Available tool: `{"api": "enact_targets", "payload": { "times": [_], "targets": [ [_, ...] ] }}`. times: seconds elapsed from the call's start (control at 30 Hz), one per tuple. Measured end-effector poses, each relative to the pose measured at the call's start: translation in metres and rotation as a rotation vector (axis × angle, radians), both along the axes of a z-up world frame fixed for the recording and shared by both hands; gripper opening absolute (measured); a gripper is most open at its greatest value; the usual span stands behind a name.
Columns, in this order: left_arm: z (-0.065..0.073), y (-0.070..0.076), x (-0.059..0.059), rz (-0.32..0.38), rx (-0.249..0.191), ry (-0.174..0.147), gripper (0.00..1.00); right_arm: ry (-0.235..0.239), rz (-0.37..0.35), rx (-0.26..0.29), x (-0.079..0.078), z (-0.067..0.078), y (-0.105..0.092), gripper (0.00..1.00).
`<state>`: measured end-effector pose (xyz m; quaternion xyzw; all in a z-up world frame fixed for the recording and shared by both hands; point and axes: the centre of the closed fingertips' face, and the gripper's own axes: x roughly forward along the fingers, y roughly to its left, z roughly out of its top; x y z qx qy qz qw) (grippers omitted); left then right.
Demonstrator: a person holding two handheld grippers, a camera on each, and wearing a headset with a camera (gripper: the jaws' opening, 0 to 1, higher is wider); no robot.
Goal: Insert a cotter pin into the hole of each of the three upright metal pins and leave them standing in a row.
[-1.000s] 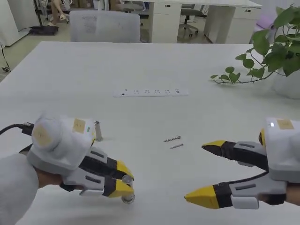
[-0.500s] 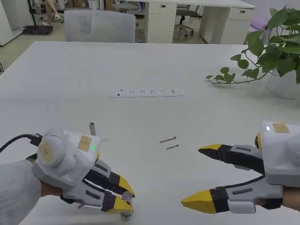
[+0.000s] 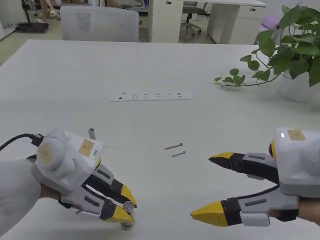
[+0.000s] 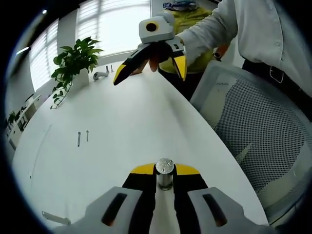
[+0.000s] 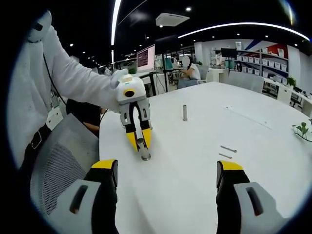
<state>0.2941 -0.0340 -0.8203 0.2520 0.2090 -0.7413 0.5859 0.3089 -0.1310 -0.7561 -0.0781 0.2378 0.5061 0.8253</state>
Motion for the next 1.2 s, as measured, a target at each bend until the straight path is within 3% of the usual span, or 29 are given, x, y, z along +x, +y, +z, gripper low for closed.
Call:
{"api": "enact_targets", "payload": {
  "times": [0.27,0.43,0.77,1.0,1.1,1.13,1.2],
  "targets": [
    [0.001,0.000,-0.003,-0.033,-0.012,0.017,0.11,0.001,-0.006,0.001,-0.001,0.000,-0.001,0.85],
    [0.002,-0.002,-0.004,-0.011,-0.019,0.035,0.12,0.003,-0.007,0.000,-0.001,-0.001,-0.001,0.85],
    [0.008,-0.004,0.000,0.045,-0.040,0.064,0.25,-0.004,-0.007,0.002,0.000,0.003,-0.001,0.85],
    [0.028,-0.001,0.008,0.193,-0.149,0.090,0.31,-0.007,-0.002,0.000,0.000,0.003,0.000,0.85],
    [0.036,0.005,0.008,0.265,-0.189,0.084,0.34,-0.007,0.002,-0.001,0.001,0.003,0.000,0.85],
    [0.039,0.005,0.009,0.283,-0.211,0.064,0.34,-0.007,0.003,-0.001,0.001,0.003,0.001,0.85],
    [0.042,0.010,0.007,0.328,-0.233,0.058,0.34,-0.005,0.008,-0.003,0.001,0.002,0.002,0.85]
  ]
}}
